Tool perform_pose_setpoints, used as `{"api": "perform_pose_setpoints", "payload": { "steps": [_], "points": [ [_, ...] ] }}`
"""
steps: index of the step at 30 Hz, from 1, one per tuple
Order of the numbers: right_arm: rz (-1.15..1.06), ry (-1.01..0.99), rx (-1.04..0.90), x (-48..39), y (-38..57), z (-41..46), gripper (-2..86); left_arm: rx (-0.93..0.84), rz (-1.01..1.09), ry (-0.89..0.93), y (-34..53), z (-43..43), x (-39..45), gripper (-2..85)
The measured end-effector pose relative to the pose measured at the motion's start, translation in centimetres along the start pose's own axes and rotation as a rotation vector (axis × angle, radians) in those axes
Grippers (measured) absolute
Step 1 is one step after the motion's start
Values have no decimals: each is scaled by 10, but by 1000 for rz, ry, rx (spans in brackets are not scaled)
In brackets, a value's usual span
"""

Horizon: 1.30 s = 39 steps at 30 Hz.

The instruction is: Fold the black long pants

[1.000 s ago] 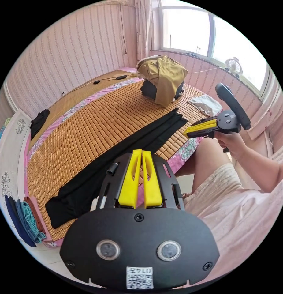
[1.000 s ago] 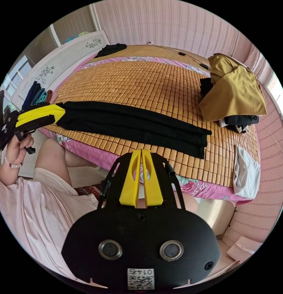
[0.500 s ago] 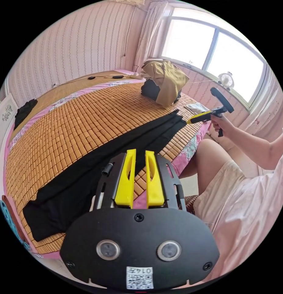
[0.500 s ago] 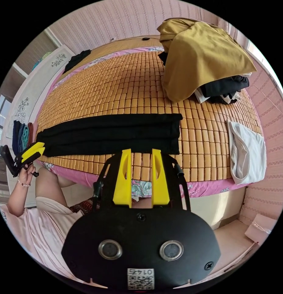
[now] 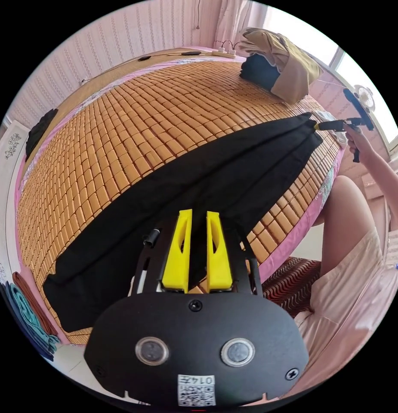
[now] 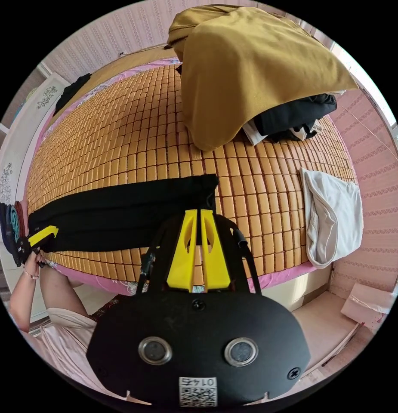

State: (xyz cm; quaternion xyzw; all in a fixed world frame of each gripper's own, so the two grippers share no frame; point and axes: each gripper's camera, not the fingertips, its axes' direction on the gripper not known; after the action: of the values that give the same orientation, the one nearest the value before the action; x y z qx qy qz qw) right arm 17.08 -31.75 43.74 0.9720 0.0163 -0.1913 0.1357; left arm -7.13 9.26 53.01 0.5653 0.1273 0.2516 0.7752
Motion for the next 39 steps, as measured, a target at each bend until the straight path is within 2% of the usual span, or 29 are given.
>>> {"api": "perform_pose_setpoints", "payload": {
  "steps": [5, 7, 10, 14, 19, 22, 25, 29, 31, 34, 39],
  "points": [
    [-83, -67, 149, -1, 8, -60, -3, 81, 76, -43, -1, -35, -2, -7],
    [-72, -103, 149, 6, 15, -66, -4, 131, 97, -65, 5, -55, 0, -8],
    [-29, -113, 50, 21, 19, -36, -3, 163, 110, -49, 17, -70, 1, -9],
    [-31, -93, -87, 26, 14, 15, -1, 61, 97, -19, 22, -41, 2, -7],
    [-45, -93, -60, 23, 7, 3, 10, 30, 112, -34, 16, -37, 4, -5],
    [-91, -82, -187, 21, 2, 6, 46, -33, 125, 25, 13, -35, 1, -2],
    [-86, -4, -128, 22, 2, -3, 67, -33, 140, 35, 16, -50, -6, 3],
    [-118, 1, -7, 8, -14, -11, 78, 46, 185, -33, 0, -80, -19, 28],
    [-113, 6, 22, 0, -25, -6, 82, 30, 211, -46, -19, -72, -21, 56],
    [-80, 1, 0, -5, -41, 10, 79, -53, 244, 28, -53, -43, -19, 96],
    [-76, -30, -18, -8, -50, 8, 16, -186, 280, -44, -73, -9, -11, 3]
  ]
}}
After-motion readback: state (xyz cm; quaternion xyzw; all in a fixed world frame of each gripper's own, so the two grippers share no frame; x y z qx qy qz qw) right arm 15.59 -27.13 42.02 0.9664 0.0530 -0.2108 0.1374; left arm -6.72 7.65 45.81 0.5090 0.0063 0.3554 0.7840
